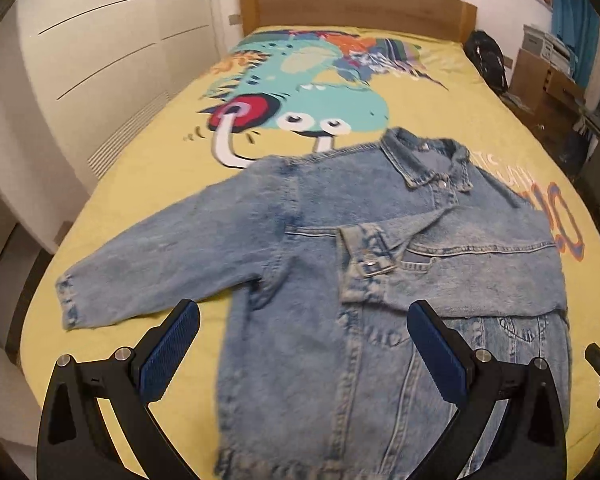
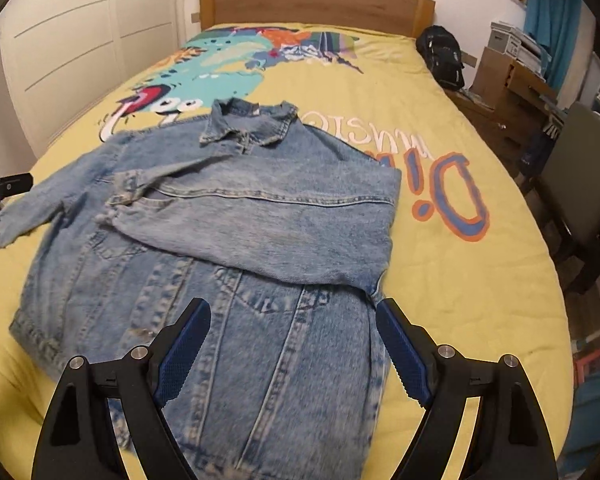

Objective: Fold large clothes

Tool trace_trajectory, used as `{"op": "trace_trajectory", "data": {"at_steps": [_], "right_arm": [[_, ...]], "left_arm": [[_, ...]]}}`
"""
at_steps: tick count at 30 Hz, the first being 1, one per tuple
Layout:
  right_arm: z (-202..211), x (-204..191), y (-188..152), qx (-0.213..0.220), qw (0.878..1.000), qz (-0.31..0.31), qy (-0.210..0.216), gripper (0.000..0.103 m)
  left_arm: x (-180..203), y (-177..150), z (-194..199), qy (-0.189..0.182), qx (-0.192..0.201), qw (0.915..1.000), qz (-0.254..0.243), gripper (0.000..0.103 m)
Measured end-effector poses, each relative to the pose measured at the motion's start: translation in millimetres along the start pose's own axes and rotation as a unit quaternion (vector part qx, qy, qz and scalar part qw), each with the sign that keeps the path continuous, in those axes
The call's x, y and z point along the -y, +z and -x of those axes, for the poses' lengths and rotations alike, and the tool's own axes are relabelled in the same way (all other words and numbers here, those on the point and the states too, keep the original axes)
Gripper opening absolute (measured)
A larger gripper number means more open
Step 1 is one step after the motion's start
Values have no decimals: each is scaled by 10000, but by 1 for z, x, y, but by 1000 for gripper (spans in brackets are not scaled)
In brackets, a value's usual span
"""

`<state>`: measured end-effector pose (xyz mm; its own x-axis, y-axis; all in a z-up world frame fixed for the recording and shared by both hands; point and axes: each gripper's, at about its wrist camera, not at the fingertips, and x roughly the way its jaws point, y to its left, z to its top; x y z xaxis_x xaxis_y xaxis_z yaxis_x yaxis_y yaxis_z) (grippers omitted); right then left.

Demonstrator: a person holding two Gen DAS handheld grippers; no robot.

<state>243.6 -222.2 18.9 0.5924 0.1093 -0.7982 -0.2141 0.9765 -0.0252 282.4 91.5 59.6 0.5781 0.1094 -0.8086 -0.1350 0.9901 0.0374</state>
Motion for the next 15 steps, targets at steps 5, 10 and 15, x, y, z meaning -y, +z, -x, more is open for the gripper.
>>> {"op": "trace_trajectory", "data": {"at_steps": [5,10,15], "right_arm": [[28,-12,-7,142,9999,50,14,86],[54,-20,-12,308,9995,60,29,86],[80,-30,-17,480,9988,121,14,86]], "left_arm": [[-32,-13,29,165,95,9997,151,102],[-67,-25,55,267,157,9986,422,102],[-95,-39,81,376,306,9972,577,102]]}}
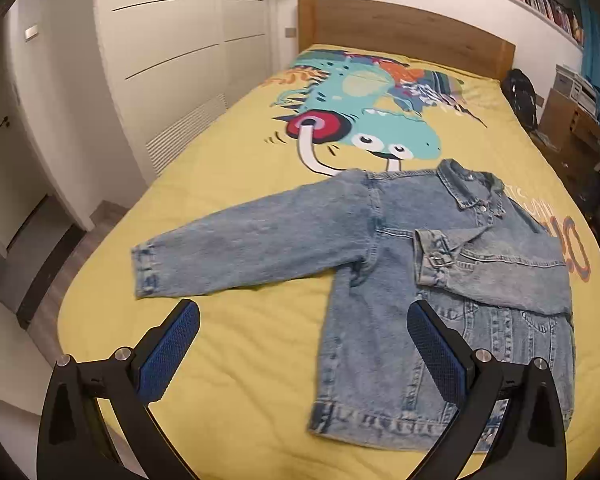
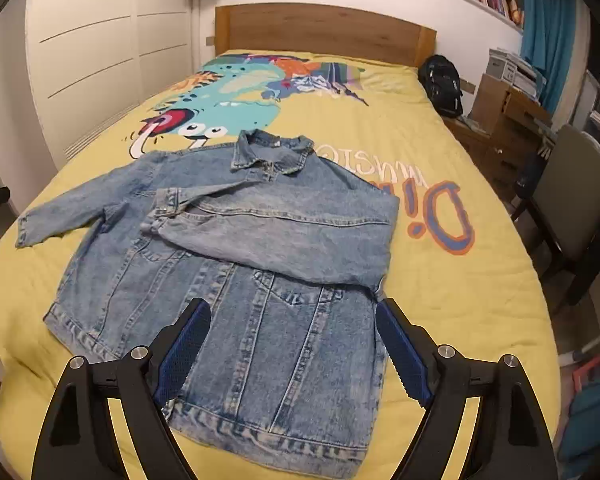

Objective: Fold large clothes
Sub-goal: 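Move the left tool to the other sleeve cuff and grasp it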

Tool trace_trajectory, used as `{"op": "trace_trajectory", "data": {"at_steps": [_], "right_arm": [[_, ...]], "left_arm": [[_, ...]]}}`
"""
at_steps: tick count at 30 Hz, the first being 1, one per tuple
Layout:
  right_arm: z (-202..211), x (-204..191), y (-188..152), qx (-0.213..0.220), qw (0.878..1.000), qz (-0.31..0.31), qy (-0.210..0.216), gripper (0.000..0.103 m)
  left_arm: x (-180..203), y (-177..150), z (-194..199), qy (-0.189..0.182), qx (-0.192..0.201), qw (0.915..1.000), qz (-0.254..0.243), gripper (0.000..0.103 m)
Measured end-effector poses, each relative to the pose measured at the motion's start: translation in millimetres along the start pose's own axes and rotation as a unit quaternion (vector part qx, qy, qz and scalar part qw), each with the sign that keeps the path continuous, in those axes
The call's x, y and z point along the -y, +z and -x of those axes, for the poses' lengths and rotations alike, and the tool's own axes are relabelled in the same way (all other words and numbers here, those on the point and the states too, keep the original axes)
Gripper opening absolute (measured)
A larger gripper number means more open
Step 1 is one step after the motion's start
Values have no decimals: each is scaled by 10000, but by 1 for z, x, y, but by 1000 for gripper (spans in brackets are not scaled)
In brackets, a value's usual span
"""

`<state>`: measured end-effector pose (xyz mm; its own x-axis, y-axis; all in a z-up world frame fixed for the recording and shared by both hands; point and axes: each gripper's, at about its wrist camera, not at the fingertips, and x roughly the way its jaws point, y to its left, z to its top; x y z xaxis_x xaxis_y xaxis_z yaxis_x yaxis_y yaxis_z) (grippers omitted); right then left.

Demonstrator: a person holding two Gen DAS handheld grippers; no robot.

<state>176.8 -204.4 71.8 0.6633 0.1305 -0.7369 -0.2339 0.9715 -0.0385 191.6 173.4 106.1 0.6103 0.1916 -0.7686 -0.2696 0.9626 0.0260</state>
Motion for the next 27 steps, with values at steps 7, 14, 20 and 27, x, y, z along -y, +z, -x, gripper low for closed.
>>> {"op": "trace_trajectory", "data": {"at_steps": [7,14,20,27], "right_arm": [[16,-10,-8,63,10000,15,8,86],[16,-17,-19,-1,10000,46,39,86],[2,-20,-28,-192,9998,30,54,86],[-21,-18,-38,-463,9989,-7,-11,86]], "left_arm": [[-44,-14,11,27,-40,9994,346,102],[-95,-24,9,-88,-132,9950,982,102],[-139,-28,-2,-314,-220,9869,1565,102],[-174,-28,-30,-530,-334,9758,2096,102]]}}
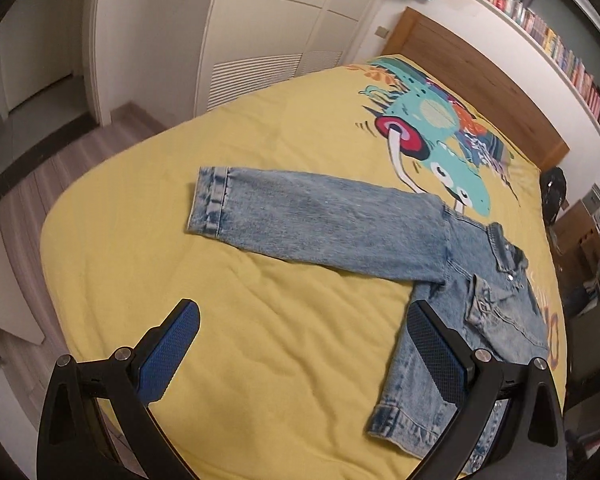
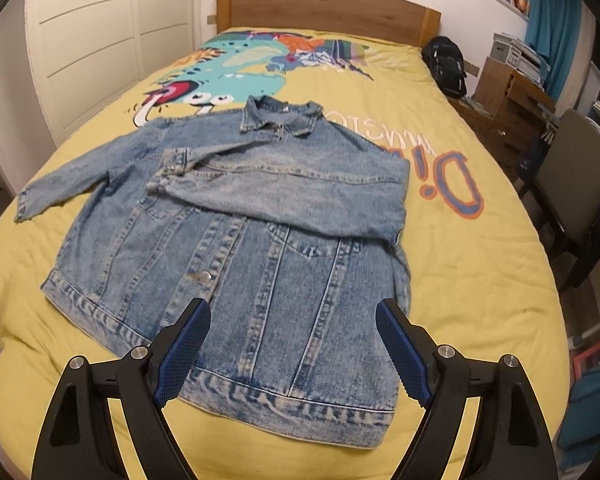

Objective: Fold large clothes
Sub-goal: 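Move the left tool to the other sleeve cuff and grasp it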

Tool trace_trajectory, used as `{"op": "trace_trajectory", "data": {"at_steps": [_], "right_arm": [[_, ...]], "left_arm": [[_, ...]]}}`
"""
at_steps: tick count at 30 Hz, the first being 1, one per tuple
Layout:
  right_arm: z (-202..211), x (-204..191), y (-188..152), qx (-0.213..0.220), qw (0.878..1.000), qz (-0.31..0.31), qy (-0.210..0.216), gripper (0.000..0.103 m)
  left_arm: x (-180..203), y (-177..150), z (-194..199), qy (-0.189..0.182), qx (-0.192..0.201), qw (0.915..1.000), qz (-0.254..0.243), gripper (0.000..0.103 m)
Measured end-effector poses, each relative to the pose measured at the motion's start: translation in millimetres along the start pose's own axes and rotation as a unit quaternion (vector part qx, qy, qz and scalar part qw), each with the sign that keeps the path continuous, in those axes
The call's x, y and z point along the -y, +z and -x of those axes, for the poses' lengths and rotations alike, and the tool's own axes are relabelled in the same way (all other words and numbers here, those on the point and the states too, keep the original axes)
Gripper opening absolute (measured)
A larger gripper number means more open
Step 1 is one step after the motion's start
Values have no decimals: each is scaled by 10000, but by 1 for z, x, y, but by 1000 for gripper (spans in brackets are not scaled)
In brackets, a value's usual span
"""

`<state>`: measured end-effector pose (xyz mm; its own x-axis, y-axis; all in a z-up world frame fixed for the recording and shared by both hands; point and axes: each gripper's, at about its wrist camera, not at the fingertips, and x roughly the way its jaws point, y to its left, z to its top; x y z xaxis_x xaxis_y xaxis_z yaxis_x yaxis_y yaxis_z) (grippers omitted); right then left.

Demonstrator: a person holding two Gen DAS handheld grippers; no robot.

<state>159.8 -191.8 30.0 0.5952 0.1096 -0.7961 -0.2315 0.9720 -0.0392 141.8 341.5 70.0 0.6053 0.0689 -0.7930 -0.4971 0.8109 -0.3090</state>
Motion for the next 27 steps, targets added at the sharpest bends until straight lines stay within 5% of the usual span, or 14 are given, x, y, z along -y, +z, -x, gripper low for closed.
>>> {"op": "trace_trajectory", "data": {"at_steps": [13,20,27], "right_arm": [[-40,18,-5,-450,9985,-203,-230,86],[-53,35,-4,-587,9967,-397,-398,86],[-67,48,-2,-710,9949,-526,-479,86]], "left_arm": [[-35,26,-67,-881,-366,9909,950,98],[-57,37,-107,-1227,-458,9799,1508,73],[-77,34,-130,-1123,-543,9754,1816,73]]}}
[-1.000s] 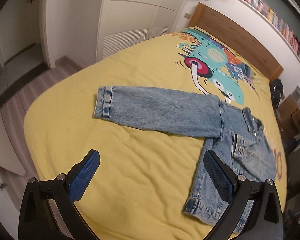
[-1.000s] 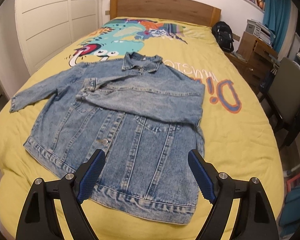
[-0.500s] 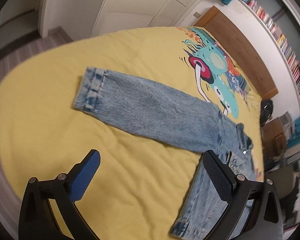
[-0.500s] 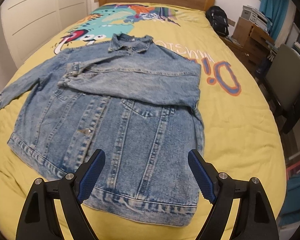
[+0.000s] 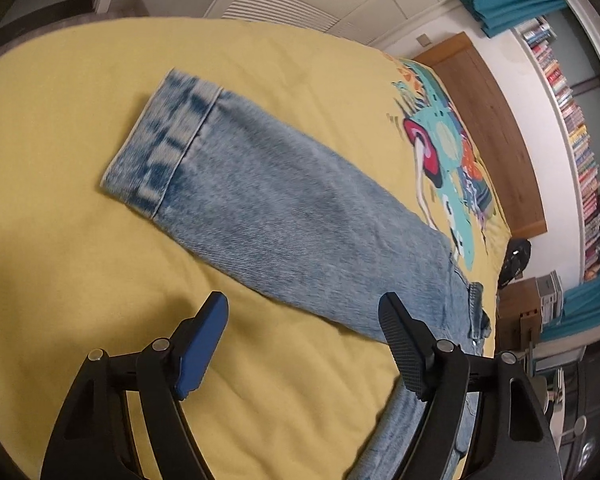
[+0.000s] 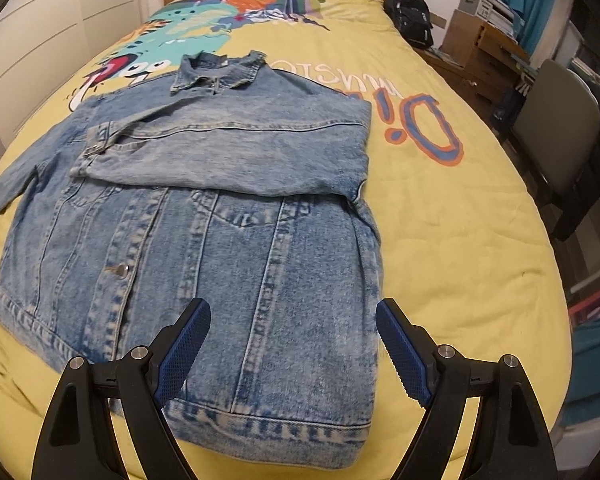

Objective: Fold large clothes
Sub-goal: 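Move the left tool to the other sleeve cuff and grasp it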

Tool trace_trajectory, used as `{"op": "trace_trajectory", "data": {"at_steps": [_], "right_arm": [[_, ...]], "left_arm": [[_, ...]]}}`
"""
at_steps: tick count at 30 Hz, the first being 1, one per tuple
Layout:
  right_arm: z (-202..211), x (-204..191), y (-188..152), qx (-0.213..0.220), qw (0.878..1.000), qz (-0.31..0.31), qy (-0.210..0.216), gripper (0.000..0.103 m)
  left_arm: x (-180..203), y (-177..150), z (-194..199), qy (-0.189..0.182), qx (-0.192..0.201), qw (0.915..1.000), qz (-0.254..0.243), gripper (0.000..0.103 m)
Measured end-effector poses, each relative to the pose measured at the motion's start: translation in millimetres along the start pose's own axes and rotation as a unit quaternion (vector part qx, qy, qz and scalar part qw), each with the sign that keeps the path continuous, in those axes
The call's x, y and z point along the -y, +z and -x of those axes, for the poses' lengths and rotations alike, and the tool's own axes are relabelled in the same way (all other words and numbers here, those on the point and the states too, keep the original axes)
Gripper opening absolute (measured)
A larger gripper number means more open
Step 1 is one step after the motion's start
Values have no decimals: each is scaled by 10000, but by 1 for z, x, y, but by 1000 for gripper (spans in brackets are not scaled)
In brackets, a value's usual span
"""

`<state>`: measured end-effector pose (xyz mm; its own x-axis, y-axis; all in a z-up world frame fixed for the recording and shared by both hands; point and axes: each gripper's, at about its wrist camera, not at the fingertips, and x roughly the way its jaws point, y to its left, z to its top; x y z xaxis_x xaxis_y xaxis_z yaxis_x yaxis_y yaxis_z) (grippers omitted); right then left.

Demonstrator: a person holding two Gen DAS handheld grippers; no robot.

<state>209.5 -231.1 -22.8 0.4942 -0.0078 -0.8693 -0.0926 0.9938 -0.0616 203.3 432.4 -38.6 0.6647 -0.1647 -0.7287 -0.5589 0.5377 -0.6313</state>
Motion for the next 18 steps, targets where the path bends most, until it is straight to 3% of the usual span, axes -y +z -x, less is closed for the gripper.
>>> {"op": "trace_trajectory", "data": {"at_steps": [7,11,18], "right_arm": [[-10,-2,4,-66,10000,54,1,86],[-13,-1,4,-102,9999,40,-1,86],[-19,3,8,-183,9996,135,-166,86]], "left_arm": [[-26,6,-9,-16,94,9992,398,72],[-45,10,-14,-288,203,9966,750,65],[-66,18,-18,-745,571,9879,1238,65]]}}
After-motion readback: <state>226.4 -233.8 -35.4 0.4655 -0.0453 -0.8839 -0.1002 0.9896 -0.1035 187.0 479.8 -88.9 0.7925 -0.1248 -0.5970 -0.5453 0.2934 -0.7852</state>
